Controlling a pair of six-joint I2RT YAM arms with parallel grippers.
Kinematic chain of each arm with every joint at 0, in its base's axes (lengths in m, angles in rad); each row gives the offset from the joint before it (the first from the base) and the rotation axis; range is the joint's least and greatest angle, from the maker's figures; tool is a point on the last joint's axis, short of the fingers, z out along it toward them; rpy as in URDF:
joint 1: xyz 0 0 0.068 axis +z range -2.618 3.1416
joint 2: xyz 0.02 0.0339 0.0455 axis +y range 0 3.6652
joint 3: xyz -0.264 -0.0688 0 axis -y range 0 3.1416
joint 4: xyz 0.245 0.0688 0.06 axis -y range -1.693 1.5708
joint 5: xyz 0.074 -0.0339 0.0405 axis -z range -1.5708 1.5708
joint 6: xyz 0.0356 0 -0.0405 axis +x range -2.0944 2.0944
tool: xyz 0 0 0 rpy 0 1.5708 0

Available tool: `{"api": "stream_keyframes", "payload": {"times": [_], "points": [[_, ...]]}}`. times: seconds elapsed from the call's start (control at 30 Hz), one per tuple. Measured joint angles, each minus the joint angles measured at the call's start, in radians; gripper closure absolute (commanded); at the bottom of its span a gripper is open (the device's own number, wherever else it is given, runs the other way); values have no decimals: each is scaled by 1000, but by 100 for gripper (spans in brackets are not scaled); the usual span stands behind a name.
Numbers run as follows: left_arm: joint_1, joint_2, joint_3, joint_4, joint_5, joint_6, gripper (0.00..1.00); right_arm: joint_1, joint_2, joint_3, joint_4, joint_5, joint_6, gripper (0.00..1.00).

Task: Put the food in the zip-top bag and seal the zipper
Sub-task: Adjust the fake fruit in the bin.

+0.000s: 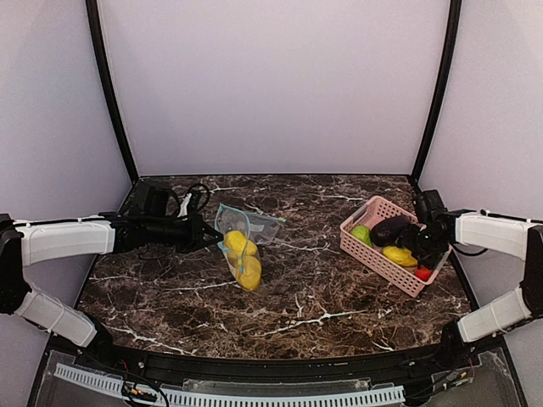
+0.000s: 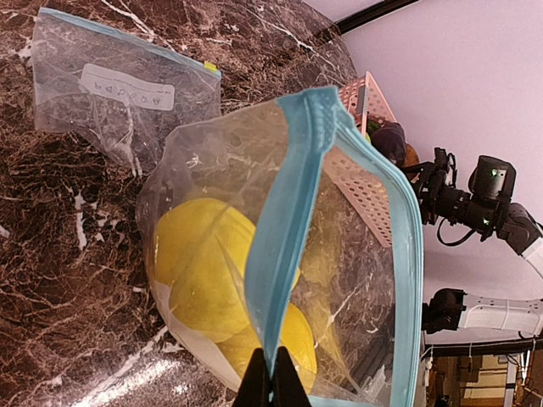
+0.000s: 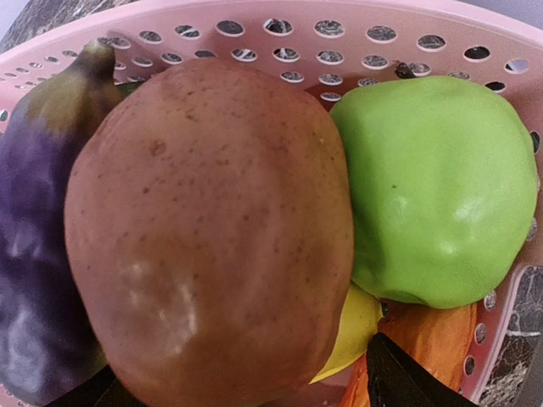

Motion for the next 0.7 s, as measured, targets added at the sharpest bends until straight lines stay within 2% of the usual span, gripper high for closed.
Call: {"api": "stream_keyframes", "payload": {"times": [0.5, 0.7], "points": [[0, 0, 0, -5, -1, 4, 99, 0, 133, 2, 143, 26, 26, 14], [0, -2, 0, -13, -2, 5, 99, 0, 155, 4, 179, 19, 37, 26]]}}
